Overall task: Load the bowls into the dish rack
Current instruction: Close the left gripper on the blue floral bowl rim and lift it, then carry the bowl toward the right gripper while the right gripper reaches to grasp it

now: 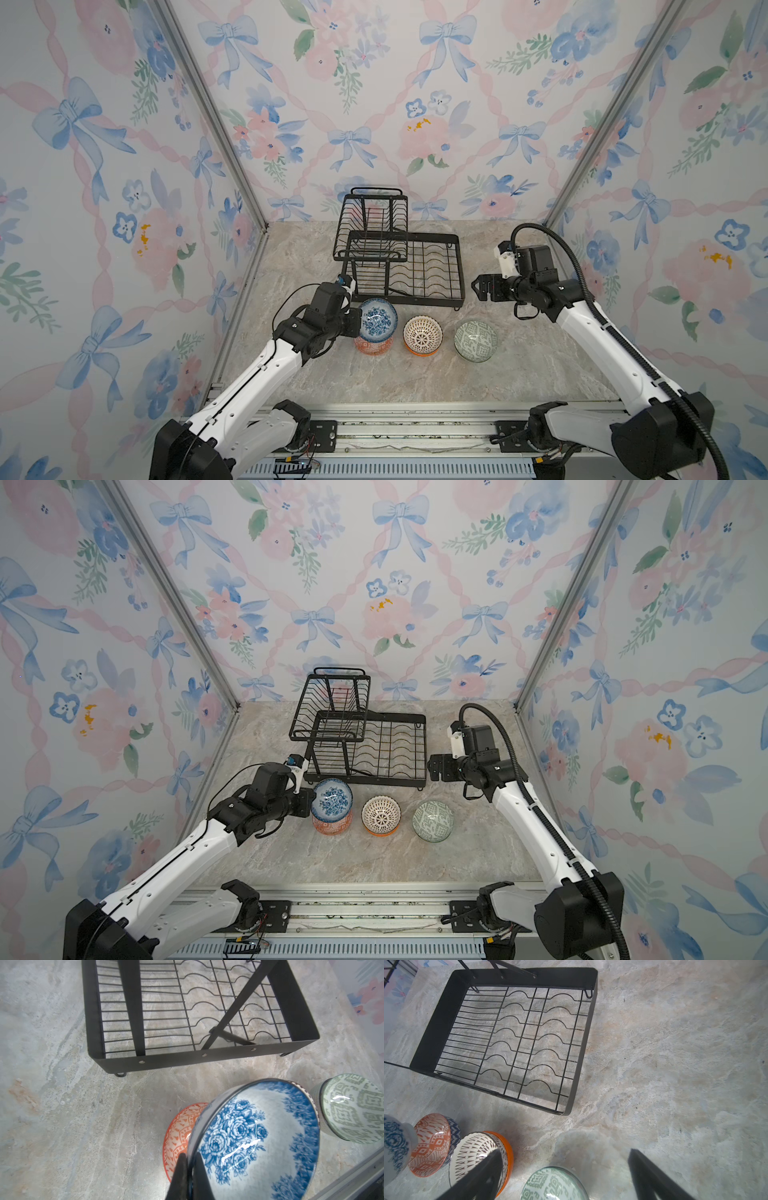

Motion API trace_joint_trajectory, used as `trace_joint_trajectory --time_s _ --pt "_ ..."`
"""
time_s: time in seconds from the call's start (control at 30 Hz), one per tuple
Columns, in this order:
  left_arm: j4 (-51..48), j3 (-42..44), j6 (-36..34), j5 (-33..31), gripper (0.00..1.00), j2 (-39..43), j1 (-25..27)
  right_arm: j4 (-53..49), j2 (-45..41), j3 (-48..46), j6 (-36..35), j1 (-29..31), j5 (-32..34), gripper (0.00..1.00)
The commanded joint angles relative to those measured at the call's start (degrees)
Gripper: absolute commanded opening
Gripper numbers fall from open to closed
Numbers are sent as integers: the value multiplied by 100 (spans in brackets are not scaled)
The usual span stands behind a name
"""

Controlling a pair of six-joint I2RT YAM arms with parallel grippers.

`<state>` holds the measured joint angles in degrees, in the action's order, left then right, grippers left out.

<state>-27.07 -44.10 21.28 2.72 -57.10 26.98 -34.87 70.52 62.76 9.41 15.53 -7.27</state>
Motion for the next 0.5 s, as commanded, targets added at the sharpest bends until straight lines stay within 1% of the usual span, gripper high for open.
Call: trace_joint_trajectory --time_s 0.0,0.1,0.23,0.37,0.47 --pt "167 -237 52 189 0 137 35 90 13 96 -87 187 -161 97" --pt "171 -307 85 221 0 181 57 131 74 149 -64 317 -246 97" --pt "178 -451 135 222 0 191 144 308 150 214 15 586 -532 97" --pt "193 -676 172 33 0 102 308 628 214 325 312 801 -1033 97" --pt "220 -914 150 -173 0 -69 526 690 277 524 503 980 -1136 97"
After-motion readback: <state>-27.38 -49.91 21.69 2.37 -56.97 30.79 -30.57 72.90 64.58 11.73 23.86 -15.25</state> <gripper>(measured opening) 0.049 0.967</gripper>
